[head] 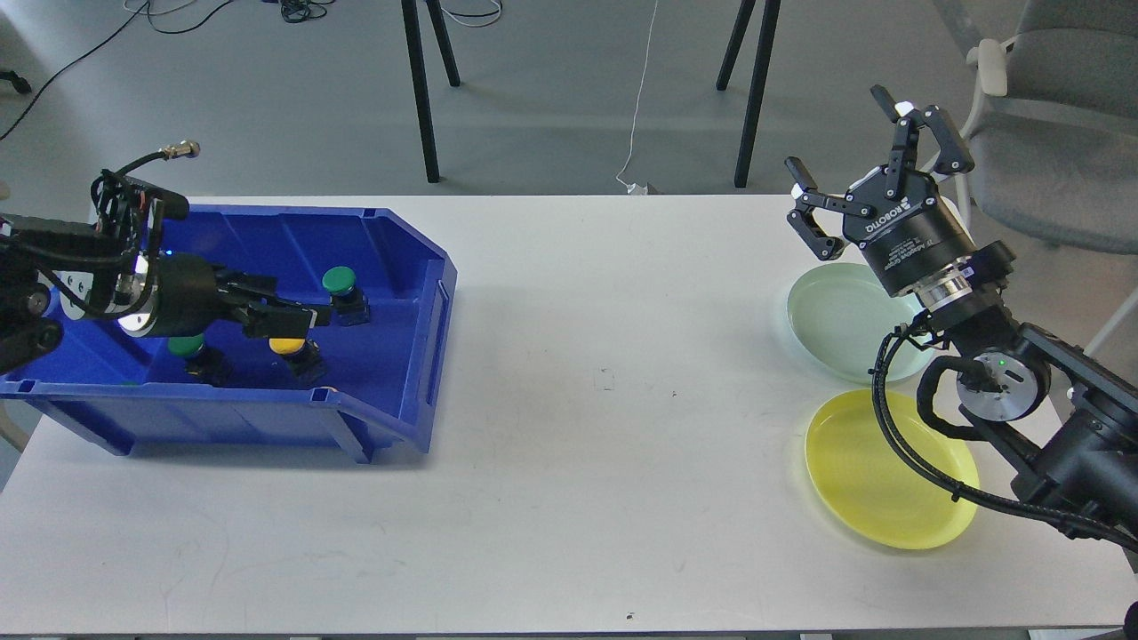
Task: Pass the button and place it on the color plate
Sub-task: 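Grasp the yellow-capped button in the bin with the left gripper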
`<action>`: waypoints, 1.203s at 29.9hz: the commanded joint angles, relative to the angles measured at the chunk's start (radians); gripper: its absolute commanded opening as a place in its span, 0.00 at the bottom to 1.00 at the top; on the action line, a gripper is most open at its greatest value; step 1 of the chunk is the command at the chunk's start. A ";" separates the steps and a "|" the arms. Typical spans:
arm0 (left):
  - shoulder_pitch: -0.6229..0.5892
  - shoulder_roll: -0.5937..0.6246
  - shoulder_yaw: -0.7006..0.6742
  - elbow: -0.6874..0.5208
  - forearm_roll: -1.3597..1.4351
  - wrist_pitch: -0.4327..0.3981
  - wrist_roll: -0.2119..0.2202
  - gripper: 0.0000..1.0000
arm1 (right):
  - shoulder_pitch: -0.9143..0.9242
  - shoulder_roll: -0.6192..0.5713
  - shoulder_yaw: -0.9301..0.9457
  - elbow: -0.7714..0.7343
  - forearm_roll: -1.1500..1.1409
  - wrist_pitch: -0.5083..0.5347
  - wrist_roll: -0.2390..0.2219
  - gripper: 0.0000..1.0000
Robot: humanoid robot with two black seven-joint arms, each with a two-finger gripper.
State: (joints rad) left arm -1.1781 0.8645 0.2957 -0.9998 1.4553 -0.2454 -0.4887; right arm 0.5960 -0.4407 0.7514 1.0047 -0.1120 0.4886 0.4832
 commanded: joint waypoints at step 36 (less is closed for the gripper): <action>0.092 -0.079 -0.001 0.102 0.000 -0.026 0.000 0.72 | -0.016 -0.010 0.003 0.002 0.000 0.000 0.001 0.99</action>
State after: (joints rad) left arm -1.0895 0.7864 0.2945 -0.8978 1.4557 -0.2730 -0.4887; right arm 0.5806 -0.4499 0.7548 1.0070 -0.1120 0.4887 0.4833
